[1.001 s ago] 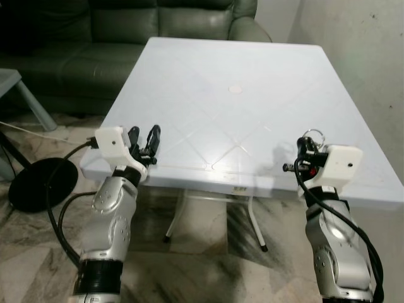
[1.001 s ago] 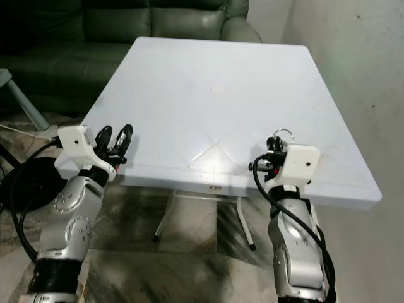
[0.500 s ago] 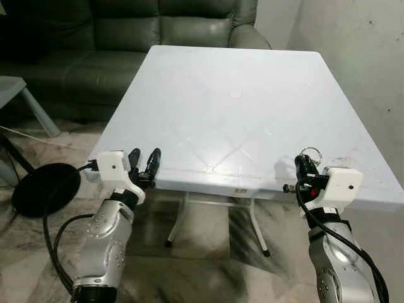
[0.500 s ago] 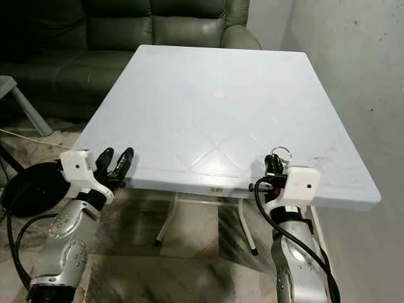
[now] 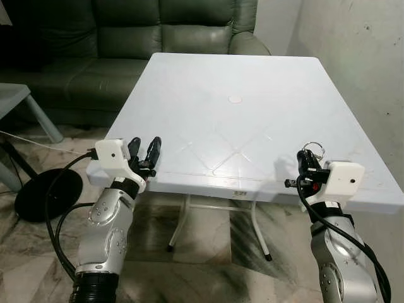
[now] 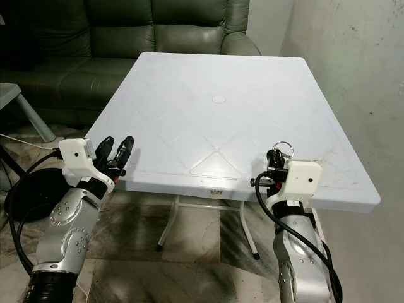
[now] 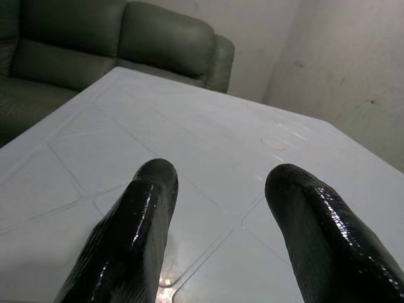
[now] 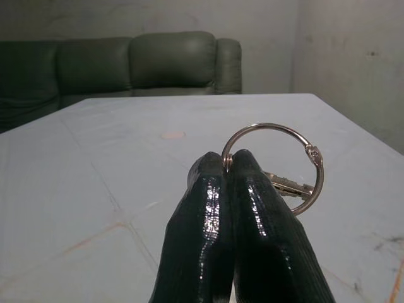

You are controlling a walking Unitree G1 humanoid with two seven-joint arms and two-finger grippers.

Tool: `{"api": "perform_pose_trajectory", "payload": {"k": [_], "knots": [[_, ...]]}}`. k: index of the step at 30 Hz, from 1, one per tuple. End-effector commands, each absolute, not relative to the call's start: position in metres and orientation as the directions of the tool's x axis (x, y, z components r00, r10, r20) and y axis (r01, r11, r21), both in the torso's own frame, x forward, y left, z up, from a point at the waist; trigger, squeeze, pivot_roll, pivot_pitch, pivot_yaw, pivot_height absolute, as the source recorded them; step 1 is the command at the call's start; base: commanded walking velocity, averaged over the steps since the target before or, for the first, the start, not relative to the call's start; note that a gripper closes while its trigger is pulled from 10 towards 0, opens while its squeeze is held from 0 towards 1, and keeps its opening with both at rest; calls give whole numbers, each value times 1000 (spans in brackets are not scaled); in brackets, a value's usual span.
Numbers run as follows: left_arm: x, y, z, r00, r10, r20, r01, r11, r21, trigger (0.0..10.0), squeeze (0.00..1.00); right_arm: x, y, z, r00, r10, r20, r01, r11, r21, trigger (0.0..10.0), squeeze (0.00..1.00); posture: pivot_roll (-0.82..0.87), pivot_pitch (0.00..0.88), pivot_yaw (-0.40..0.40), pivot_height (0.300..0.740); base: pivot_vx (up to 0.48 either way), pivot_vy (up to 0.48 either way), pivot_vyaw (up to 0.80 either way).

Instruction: Hang keys on a hook

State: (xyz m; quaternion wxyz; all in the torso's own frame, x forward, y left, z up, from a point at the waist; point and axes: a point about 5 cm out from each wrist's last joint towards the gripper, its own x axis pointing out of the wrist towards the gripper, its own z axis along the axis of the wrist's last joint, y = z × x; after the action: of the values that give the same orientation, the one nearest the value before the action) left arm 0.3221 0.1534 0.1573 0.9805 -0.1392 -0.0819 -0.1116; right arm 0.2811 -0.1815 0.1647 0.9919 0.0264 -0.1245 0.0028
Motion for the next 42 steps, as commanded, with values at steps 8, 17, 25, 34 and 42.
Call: {"api": "perform_pose_trajectory", "payload": {"k": [8,17,25,34,42], "knots": [[325,155,156,969,-185,166,225,937,-268,10000,0,287,-176,164,976,25,217,-36,998,48,10000,0,36,50,6,740,0,0,-119],[325,157,153,976,-167,142,201,940,-275,10000,0,286,-175,161,981,26,194,-38,998,56,10000,0,35,46,4,740,0,83,-739],[326,154,155,975,-168,142,205,932,-299,10000,0,285,-175,160,983,30,183,-40,998,53,10000,0,30,45,3,740,0,0,-765],[326,154,155,976,-173,132,206,929,-308,10000,0,284,-174,160,983,34,180,-45,998,53,10000,0,32,48,3,740,0,308,-763],[327,155,154,981,-154,118,183,935,-303,10000,0,284,-174,160,984,35,175,-45,998,54,10000,0,33,54,2,740,0,45,-763]]}}
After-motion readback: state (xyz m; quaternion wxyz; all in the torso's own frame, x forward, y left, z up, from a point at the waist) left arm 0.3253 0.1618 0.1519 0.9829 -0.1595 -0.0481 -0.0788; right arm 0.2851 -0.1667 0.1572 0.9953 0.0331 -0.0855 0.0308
